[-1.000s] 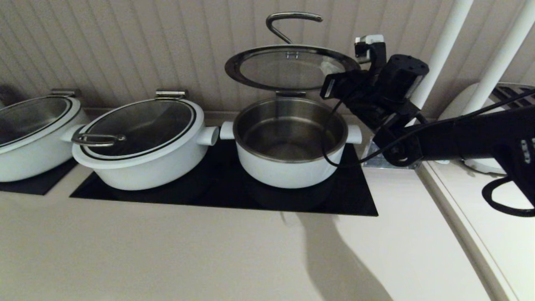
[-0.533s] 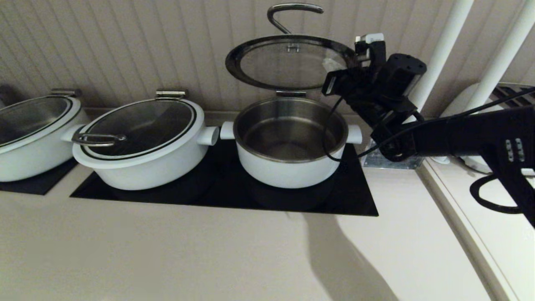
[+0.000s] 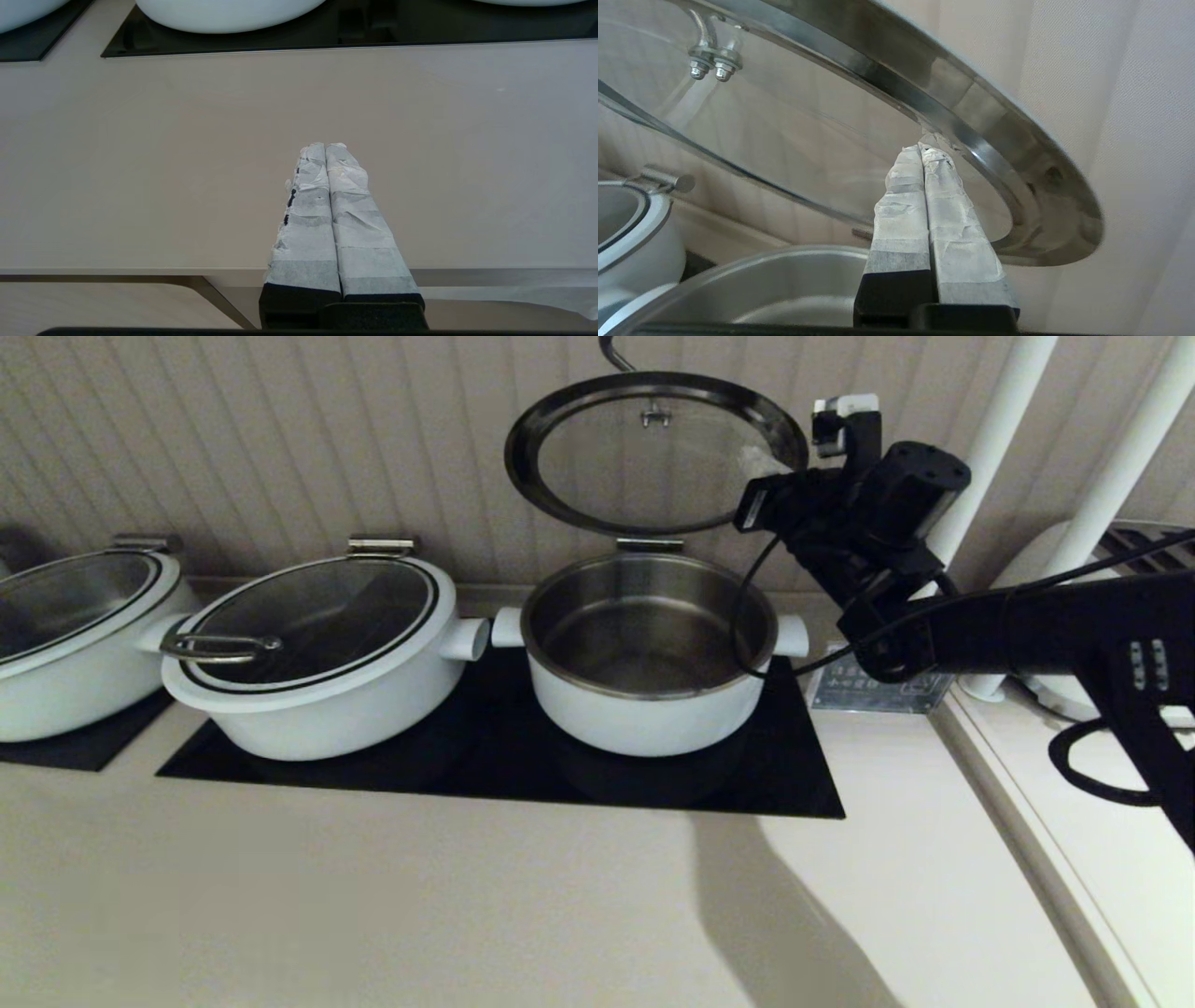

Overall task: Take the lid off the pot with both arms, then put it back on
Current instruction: Open the pot lid completely

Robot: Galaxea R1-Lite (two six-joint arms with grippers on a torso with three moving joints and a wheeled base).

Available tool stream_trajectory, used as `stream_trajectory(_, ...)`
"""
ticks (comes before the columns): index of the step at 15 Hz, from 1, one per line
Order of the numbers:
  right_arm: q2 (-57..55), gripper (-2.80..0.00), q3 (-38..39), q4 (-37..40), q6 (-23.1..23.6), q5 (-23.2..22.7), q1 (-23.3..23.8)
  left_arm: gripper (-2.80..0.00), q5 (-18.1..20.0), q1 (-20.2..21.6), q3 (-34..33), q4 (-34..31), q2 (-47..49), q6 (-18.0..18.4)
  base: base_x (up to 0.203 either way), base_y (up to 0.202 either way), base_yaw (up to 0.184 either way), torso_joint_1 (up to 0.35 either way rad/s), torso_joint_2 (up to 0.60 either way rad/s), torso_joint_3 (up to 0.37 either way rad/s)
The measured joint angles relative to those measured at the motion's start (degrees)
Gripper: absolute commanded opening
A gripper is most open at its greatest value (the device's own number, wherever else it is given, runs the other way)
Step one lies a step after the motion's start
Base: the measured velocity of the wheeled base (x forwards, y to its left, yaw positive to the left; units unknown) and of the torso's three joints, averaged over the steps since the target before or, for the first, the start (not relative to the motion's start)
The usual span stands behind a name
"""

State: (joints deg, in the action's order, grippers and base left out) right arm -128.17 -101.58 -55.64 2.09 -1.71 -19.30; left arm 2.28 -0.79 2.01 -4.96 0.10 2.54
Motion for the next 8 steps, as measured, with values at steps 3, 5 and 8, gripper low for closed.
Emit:
stream_trajectory(3,0.0,-2.8,-0.5,0.0,0.0,-0.1,0.5,-2.8,0.0,0.0,0.0,0.0,0.0,0.0,0.0,0.0,0.0,0.0,0.0,0.0)
stream_trajectory(5,0.0,-2.8,-0.5,0.0,0.1,-0.1,0.6,-2.8,0.0,0.0,0.0,0.0,0.0,0.0,0.0,0.0,0.0,0.0,0.0,0.0)
stream_trajectory(8,0.0,-2.8,-0.6,0.0,0.1,-0.1,0.8,-2.8,0.0,0.0,0.0,0.0,0.0,0.0,0.0,0.0,0.0,0.0,0.0,0.0)
